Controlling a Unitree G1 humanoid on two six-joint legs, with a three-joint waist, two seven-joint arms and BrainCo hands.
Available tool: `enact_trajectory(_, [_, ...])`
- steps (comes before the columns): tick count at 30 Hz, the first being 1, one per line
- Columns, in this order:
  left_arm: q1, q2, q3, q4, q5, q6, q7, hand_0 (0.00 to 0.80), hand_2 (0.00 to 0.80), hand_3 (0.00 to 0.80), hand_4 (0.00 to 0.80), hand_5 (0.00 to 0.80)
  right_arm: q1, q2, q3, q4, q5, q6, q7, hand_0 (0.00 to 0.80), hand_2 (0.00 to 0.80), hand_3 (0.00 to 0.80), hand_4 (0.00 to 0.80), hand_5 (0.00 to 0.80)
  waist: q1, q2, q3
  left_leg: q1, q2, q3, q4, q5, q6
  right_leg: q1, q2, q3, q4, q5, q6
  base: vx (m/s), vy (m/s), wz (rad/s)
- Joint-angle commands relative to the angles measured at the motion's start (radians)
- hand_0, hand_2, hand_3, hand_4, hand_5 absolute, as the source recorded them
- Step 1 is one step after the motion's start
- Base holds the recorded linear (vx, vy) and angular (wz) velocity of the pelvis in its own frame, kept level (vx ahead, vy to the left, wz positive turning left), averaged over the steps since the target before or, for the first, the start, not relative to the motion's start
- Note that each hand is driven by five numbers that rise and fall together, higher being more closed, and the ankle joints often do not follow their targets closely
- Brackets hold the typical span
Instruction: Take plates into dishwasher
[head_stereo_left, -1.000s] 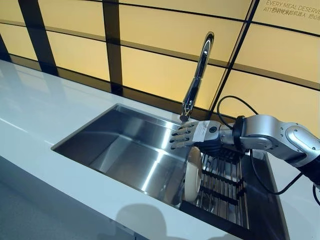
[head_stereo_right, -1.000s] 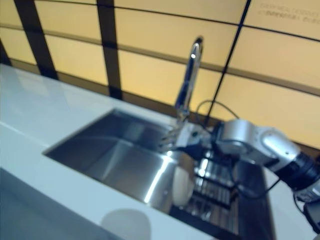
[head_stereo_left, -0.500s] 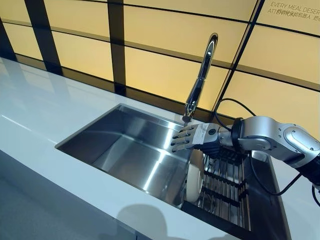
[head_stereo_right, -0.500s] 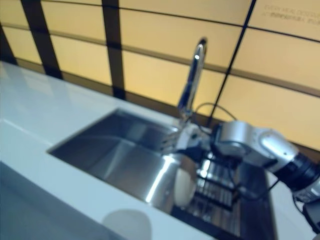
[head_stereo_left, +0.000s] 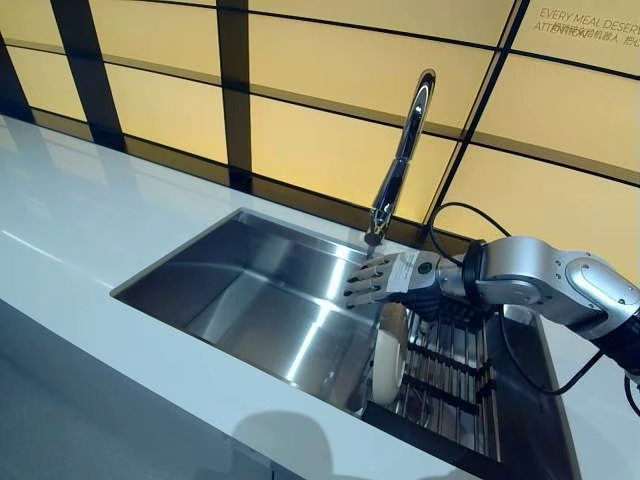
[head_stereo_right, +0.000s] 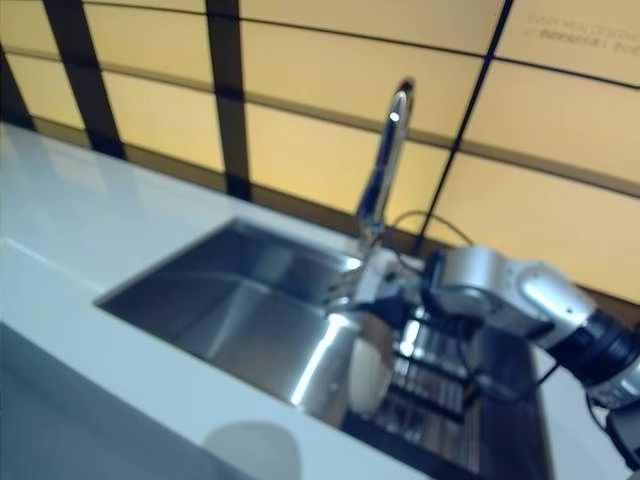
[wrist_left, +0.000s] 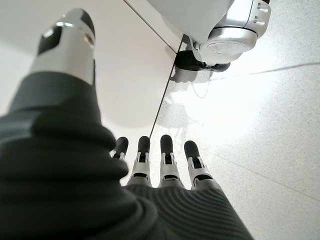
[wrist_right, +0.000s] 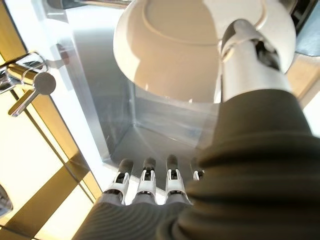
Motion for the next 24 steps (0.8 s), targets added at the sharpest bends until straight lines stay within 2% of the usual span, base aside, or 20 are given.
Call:
enact_trajectory(1, [-0.042,0.018,-0.021,0.027,0.004,-0.028,0.000,0.000,0.000,0.000,0.000,0.000,-0.034,-0.039,0.026,0.032,0.043,-0.013,-0.010,0.000,0.000,0.000,0.000,0.000,0.022,-0.003,-0.008,0.024,0.070,0.001,0.020,-0.051,-0.060,0.029,-0.025,-0.062,0.016,-0.034,0.023,0.000,0.000,0.00])
enact_trajectory(24, [-0.035,0.029,-0.029,0.015,0.007,-0.032,-0.008,0.000,0.000,0.000,0.000,0.000,0.031,-0.030,0.029,0.126,0.016,-0.042,-0.103,0.000,0.000,0.000,0.000,0.000,0.030,-0.009,0.012,0.019,0.072,0.000,0.024,-0.052,-0.060,0.025,-0.025,-0.068,0.017,-0.030,0.025,0.000,0.000,0.00])
